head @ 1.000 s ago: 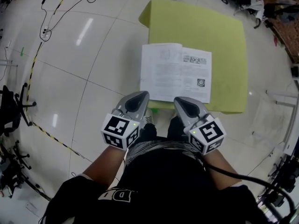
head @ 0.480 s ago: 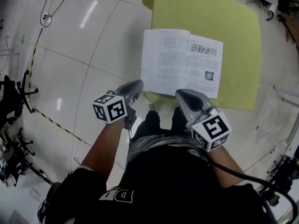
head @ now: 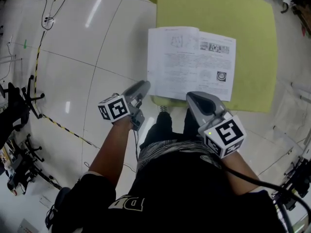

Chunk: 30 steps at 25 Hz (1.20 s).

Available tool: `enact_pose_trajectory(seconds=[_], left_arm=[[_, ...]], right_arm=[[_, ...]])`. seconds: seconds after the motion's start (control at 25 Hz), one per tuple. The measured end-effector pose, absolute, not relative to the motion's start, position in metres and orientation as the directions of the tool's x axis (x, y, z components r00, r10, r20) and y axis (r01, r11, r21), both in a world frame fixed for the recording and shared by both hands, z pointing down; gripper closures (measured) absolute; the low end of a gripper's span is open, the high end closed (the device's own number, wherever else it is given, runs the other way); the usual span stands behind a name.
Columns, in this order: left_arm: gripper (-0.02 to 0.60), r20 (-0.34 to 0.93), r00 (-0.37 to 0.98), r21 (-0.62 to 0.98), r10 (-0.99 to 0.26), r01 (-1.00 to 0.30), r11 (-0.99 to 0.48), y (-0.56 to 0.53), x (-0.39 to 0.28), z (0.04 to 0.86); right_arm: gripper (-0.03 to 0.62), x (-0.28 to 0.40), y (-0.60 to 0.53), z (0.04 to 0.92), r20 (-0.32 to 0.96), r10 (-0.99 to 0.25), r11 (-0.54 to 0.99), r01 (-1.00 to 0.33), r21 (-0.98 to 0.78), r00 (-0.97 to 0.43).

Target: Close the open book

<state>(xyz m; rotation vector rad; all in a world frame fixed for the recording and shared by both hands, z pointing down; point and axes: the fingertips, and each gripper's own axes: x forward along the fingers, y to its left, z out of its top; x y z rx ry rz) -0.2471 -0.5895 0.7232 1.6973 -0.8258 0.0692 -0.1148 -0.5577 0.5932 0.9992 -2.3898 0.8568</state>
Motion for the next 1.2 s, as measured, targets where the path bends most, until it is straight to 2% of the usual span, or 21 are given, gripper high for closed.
enact_pose_trajectory(seconds=[0.48, 0.6, 0.84, 1.2], left_arm=[[0.427, 0.418, 0.781, 0.877, -0.463, -0.480, -0.017, -0.590, -0.232, 0.728], [0.482, 0.420, 0.773, 0.863, -0.476, -0.503, -0.056, -0.592, -0.232, 0.722], [0.528, 0.393, 0.765, 0.858, -0.511, -0.505, -0.095, -0.594, -0.237, 0.705], [0.569, 0.263, 0.783, 0.879, -0.564, -0.436, -0.194, -0.591, -0.226, 0.637]], right_arm=[[0.586, -0.102, -0.559, 0.596, 0.576, -0.500, 0.527, -0.755, -0.390, -0.647], [0.586, -0.102, -0.558, 0.593, 0.571, -0.503, 0.530, -0.753, -0.390, -0.649], [0.586, -0.098, -0.557, 0.590, 0.556, -0.515, 0.536, -0.751, -0.386, -0.653], [0.586, -0.098, -0.551, 0.565, 0.523, -0.555, 0.535, -0.759, -0.371, -0.647]])
